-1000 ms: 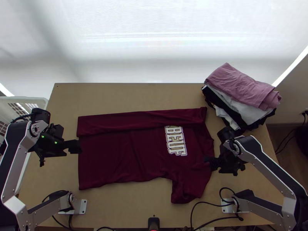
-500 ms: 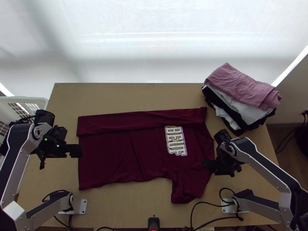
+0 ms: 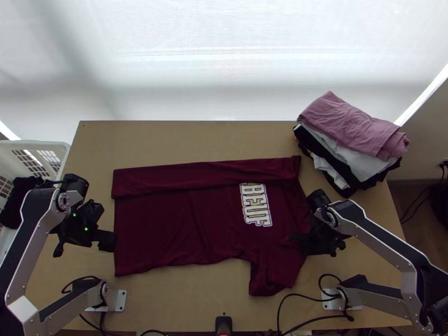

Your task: Fold the t-shirt

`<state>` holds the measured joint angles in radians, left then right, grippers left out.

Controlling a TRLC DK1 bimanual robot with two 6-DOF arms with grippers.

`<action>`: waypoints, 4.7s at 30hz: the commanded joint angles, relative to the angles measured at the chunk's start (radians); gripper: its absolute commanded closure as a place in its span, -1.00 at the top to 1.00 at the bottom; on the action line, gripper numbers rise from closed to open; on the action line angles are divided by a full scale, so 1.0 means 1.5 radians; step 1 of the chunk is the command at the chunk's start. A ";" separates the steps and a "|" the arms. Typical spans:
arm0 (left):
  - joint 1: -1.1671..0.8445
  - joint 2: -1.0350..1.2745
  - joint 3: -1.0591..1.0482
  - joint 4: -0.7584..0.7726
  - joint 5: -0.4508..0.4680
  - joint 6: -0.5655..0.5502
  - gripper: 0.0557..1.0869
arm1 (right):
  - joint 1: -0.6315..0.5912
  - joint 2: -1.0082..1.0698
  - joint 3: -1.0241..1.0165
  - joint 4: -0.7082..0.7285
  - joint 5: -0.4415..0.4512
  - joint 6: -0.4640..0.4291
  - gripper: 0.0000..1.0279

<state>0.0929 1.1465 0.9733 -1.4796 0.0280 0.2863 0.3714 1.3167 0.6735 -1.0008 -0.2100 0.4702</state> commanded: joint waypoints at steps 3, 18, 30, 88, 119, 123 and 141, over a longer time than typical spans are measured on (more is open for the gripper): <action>-0.038 -0.001 -0.061 -0.024 -0.016 0.018 0.90 | 0.008 -0.016 -0.025 0.016 -0.003 -0.009 -0.94; -0.189 0.098 -0.134 -0.005 -0.029 -0.038 0.77 | 0.009 -0.022 -0.021 0.016 -0.002 -0.008 -0.94; -0.193 0.189 -0.155 0.069 -0.030 -0.044 0.72 | 0.007 -0.030 -0.021 0.016 -0.002 -0.006 -0.94; -0.051 0.223 -0.079 0.092 -0.017 -0.002 -0.92 | -0.106 -0.109 0.031 -0.020 0.033 -0.119 -0.94; -0.011 0.354 0.284 0.047 0.017 -0.046 -0.92 | -0.100 0.112 0.405 -0.029 0.045 -0.128 -0.94; -0.007 0.395 0.347 0.047 0.018 -0.062 -0.92 | -0.101 0.175 0.480 -0.029 0.051 -0.128 -0.94; 0.041 0.557 0.597 0.021 0.040 -0.102 -0.92 | -0.096 0.421 0.750 -0.029 0.081 -0.125 -0.94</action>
<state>0.1333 1.9377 1.8118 -1.4246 0.0834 0.1543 0.2157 1.9053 1.7596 -1.0401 -0.1013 0.2859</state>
